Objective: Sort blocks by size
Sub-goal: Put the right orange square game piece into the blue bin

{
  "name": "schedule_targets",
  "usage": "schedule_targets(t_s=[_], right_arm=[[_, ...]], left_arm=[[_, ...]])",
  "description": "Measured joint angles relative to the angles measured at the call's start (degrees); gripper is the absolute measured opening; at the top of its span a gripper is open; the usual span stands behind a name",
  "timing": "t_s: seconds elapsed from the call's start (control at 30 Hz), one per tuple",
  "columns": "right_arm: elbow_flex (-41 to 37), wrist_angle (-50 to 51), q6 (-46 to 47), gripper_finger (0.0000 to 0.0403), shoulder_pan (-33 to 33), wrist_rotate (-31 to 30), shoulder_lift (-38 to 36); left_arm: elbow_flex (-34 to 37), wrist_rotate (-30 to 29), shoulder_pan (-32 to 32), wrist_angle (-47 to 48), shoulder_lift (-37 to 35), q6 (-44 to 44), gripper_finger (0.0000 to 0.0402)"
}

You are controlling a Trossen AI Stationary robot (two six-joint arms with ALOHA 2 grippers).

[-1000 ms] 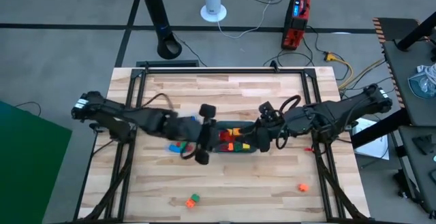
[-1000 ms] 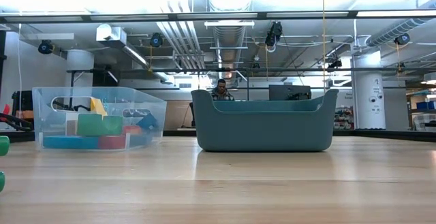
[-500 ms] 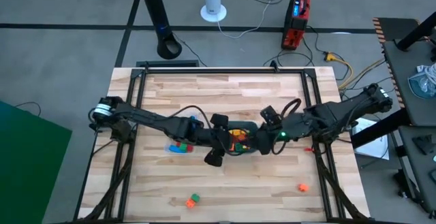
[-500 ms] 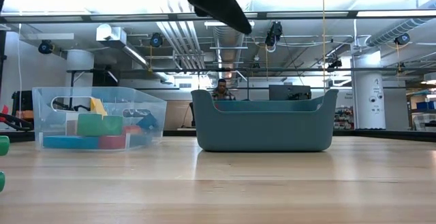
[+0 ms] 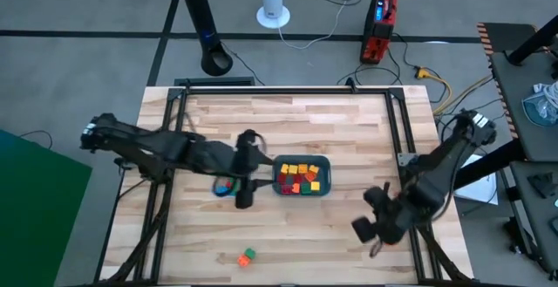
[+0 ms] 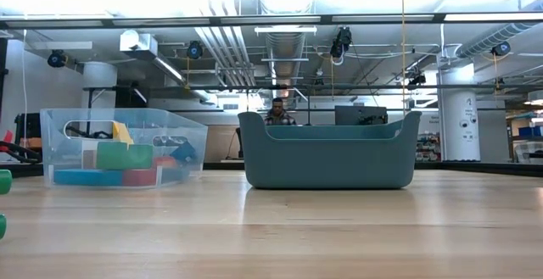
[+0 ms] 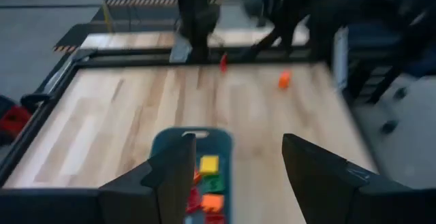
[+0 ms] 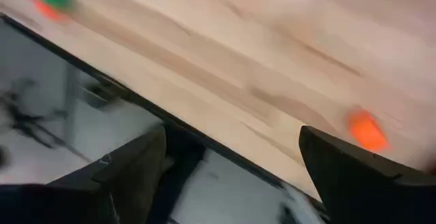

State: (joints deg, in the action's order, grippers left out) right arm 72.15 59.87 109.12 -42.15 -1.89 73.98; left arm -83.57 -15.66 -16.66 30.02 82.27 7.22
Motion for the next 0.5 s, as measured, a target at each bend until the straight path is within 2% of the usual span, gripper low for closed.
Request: schedule_targets(t_s=[0.07, 0.3, 0.5], right_arm=[[-2.2, -0.1, -1.3, 0.033, -2.8, 0.5, 1.2], [-6.8, -0.4, -23.7, 0.0325, -10.2, 2.8, 8.5], [-9.3, -0.5, -25.7, 0.0325, -14.2, 7.8, 14.1]], left_arm=[[0.0, 0.0, -1.0, -0.3, -2.3, 2.0, 0.0205], [0.0, -0.3, -4.5, -1.0, -7.1, 5.3, 0.0205], [0.1, -0.5, -8.2, -1.1, -7.8, 10.1, 0.0205]])
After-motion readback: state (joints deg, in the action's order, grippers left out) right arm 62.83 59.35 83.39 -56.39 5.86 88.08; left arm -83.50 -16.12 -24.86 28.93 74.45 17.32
